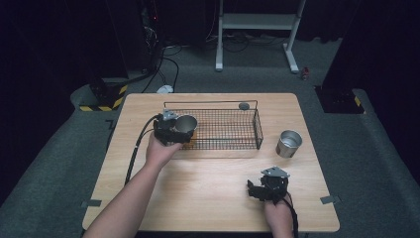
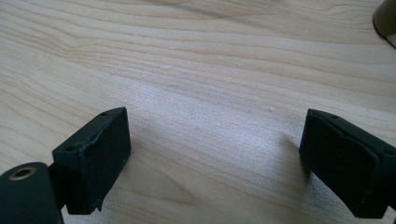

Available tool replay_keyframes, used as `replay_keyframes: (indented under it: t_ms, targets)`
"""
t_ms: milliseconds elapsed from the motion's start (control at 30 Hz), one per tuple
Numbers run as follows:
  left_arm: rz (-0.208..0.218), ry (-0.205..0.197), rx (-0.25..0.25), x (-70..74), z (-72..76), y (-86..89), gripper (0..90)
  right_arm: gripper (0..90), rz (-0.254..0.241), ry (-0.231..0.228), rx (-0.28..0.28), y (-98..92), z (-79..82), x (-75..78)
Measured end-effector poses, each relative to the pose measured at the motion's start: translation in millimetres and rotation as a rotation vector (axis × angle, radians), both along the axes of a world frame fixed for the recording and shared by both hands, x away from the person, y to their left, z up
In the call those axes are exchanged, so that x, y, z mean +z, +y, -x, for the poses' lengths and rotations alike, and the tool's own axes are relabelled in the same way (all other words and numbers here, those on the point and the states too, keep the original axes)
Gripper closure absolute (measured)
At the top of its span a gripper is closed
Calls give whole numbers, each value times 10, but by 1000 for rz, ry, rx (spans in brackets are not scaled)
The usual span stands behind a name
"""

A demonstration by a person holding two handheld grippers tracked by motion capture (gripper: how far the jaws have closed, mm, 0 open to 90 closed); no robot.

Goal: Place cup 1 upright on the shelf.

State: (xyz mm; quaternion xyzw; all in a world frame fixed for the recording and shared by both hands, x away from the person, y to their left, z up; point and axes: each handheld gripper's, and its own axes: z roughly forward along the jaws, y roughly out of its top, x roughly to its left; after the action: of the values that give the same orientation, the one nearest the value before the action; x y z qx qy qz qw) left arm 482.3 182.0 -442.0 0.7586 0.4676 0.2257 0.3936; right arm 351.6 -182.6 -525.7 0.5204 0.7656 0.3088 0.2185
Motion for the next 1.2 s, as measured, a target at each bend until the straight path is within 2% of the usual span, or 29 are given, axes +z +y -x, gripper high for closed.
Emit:
replay_keyframes:
  t_ms: [533,633,967,1200]
  targets:
    - [-10,-26,4,-4,147,159,0,88,0,0,0,0,0,0]
    - [1,-29,1,-17,202,189,0,88,0,0,0,0,0,0]
    - [14,-23,-20,-36,367,283,0,88,0,0,0,0,0,0]
    - [20,-5,-32,-126,517,379,0,88,0,1,1,0,0,1]
